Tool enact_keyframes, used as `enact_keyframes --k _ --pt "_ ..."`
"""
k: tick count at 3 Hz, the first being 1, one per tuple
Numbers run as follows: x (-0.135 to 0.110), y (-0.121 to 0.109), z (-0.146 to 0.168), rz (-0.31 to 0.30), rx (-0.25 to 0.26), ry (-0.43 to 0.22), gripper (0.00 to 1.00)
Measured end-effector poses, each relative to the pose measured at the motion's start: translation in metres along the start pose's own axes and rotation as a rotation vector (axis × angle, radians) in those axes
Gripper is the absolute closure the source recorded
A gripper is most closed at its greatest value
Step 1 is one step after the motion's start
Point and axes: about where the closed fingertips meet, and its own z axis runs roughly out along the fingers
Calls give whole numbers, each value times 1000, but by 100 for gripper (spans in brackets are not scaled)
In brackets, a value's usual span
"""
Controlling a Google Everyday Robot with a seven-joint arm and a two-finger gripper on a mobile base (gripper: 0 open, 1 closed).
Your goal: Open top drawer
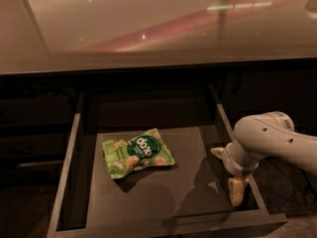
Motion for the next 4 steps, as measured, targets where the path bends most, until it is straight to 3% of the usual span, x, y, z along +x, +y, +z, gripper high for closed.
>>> enact_keyframes --k 1,2,3,4 --pt "-1 -7 -4 3 1 -28 0" --pt "-10 -19 -49 -8 69 -56 0" --pt "-24 -33 -115 -41 167 -119 0" --pt "-35 -37 -154 -78 237 -144 0"
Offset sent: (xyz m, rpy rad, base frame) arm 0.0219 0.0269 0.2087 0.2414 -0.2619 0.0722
